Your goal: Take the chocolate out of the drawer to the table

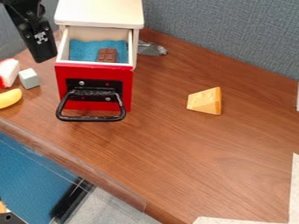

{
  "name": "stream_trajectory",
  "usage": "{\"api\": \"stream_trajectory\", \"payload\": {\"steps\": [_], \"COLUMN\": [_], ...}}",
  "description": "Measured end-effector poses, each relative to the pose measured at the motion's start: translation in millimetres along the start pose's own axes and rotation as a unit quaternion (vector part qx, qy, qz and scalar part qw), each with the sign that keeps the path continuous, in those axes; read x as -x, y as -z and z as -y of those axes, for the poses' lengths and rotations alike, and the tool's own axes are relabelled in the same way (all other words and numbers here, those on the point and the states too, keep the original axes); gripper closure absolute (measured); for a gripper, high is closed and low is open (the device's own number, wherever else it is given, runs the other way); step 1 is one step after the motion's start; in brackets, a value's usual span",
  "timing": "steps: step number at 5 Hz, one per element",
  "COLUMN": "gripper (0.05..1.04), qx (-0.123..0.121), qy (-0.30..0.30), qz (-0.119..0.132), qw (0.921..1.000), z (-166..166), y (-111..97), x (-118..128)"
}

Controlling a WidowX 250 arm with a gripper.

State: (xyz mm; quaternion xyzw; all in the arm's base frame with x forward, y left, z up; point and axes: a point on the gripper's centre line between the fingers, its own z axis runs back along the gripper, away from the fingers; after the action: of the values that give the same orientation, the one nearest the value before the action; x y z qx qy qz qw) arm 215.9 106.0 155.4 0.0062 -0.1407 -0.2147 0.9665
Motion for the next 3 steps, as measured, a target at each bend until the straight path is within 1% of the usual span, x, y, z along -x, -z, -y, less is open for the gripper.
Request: {"api": "stream_trajectory", "payload": {"steps": [1, 2, 3], "gripper": [0.082, 0.082, 0.082], "qx": [0.007, -0.001, 0.004], "qy": [-0.013, -0.062, -0.098], "qz": [-0.005, 0.001, 0.004], "qw": [0.9999, 0.9981, 0.9952], "z": [2.0, 14.5, 24.1], "y": [5.1, 7.6, 9.3], "x": [1.2, -13.5, -24.2]}}
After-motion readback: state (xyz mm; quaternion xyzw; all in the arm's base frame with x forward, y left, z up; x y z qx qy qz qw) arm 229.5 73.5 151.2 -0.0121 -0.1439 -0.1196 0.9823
